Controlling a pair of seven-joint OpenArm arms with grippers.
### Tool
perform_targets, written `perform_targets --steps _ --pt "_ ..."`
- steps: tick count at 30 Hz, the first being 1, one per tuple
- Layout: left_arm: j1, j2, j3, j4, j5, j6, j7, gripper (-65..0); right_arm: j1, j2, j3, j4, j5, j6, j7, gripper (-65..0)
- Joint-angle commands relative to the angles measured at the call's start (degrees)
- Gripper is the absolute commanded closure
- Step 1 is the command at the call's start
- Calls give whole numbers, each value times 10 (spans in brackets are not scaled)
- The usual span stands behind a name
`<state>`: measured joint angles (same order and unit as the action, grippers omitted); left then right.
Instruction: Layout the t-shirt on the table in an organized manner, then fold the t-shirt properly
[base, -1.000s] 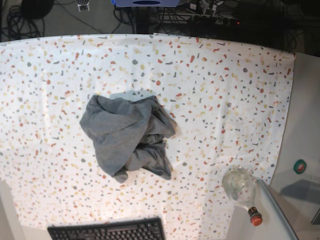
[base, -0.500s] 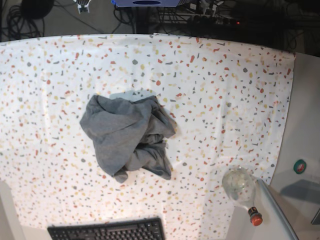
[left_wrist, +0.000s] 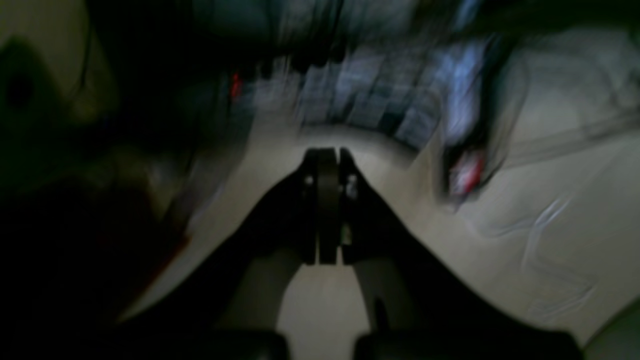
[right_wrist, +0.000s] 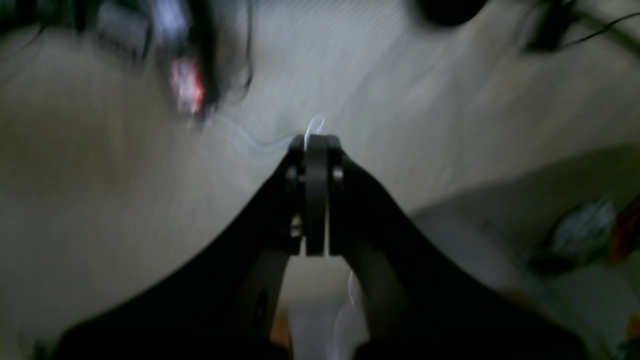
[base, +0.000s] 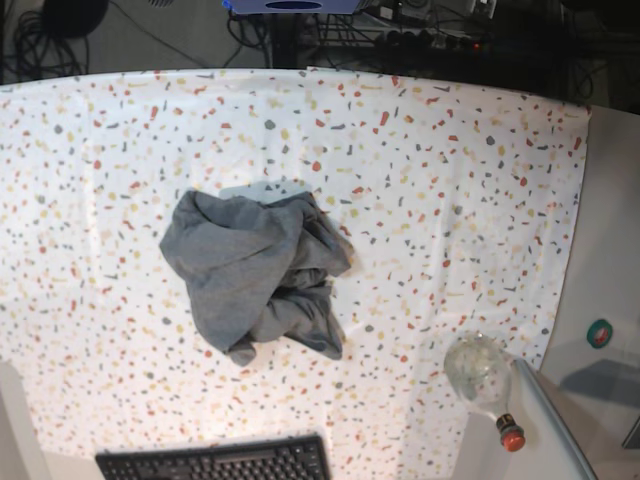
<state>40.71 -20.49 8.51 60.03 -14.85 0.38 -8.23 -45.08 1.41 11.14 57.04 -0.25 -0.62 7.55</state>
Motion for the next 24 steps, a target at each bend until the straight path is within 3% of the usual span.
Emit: perform_targets --steps 1,4,10,17,22,24 --pt "33 -27 -1 39 -19 -1 -3 0 -23 -5 2 43 3 4 3 0" --pt "85 -65 -35 142 -78 -1 -3 0 -61 -15 2 156 3 4 -30 0" --pt "151 -64 -149 307 -91 -1 -3 0 -85 -30 2 335 1 4 -116 0" --pt "158 -65 -157 389 -91 -1 3 0 -82 -33 9 503 0 3 -267 0" --pt "134 -59 -157 395 -95 -1 4 0 -21 -33 3 554 0 3 -279 0" --pt "116 -40 -162 396 -95 -1 4 0 29 -33 3 567 0 3 -305 0"
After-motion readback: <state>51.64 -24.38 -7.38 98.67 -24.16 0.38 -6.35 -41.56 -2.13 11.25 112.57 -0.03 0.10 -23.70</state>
